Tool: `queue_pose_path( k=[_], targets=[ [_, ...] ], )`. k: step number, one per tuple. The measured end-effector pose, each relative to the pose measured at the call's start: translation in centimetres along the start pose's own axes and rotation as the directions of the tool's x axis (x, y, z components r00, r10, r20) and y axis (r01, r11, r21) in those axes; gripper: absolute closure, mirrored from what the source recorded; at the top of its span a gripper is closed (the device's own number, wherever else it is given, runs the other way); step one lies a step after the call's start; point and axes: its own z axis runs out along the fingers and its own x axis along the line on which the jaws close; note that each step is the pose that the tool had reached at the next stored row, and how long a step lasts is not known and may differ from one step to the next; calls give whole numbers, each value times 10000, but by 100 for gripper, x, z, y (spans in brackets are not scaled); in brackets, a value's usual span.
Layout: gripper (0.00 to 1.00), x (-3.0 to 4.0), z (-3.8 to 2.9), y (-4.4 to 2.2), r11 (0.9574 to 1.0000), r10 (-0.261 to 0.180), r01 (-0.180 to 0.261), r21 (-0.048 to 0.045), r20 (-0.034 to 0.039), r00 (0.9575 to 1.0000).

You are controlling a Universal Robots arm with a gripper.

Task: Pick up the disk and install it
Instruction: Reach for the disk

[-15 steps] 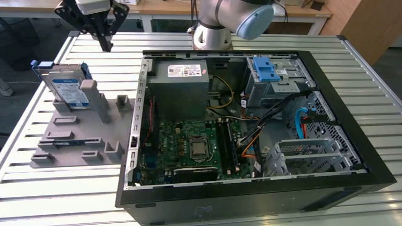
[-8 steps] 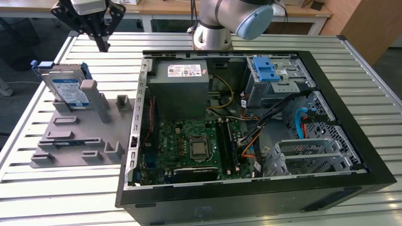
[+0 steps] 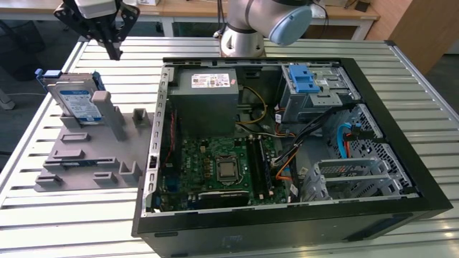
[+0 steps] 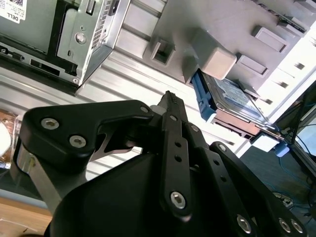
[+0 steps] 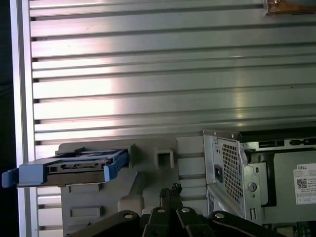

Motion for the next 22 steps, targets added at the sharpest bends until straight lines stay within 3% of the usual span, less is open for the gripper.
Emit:
queue_pose_path(
  k=[22],
  targets=[
    [89, 220, 37, -31, 10000, 0, 0, 0, 1, 10000]
  ],
)
